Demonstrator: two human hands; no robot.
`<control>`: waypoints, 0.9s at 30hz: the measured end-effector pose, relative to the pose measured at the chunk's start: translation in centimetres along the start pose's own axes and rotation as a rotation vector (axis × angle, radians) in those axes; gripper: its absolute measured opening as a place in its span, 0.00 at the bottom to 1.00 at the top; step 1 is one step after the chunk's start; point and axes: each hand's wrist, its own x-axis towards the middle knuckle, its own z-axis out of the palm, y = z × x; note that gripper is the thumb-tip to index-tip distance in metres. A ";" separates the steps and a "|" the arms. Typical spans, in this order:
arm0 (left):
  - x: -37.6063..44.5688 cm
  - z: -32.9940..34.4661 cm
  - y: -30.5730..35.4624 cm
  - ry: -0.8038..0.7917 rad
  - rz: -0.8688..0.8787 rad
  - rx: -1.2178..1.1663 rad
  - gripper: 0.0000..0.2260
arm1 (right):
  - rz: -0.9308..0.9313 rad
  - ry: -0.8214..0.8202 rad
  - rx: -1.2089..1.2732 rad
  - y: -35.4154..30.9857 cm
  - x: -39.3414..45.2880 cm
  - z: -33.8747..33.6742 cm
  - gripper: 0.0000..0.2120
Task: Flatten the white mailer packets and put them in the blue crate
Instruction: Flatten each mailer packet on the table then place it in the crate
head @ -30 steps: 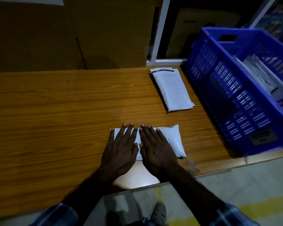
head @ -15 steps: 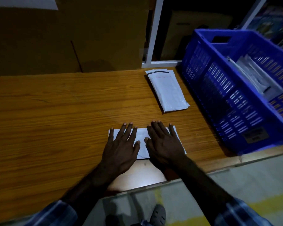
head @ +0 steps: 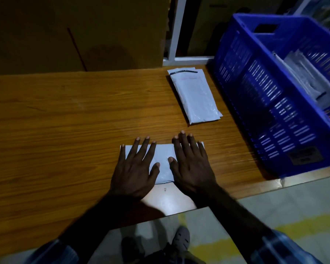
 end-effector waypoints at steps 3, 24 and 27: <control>-0.1 0.1 0.0 -0.010 0.001 0.020 0.30 | 0.001 -0.026 0.018 0.0 -0.1 -0.2 0.30; -1.1 -1.1 0.0 0.019 0.021 0.002 0.26 | -0.113 0.038 -0.009 -0.5 -1.2 -0.5 0.26; -2.4 -1.4 -2.9 0.002 -0.064 -0.023 0.29 | 0.047 -0.016 0.112 0.4 -1.7 -0.9 0.29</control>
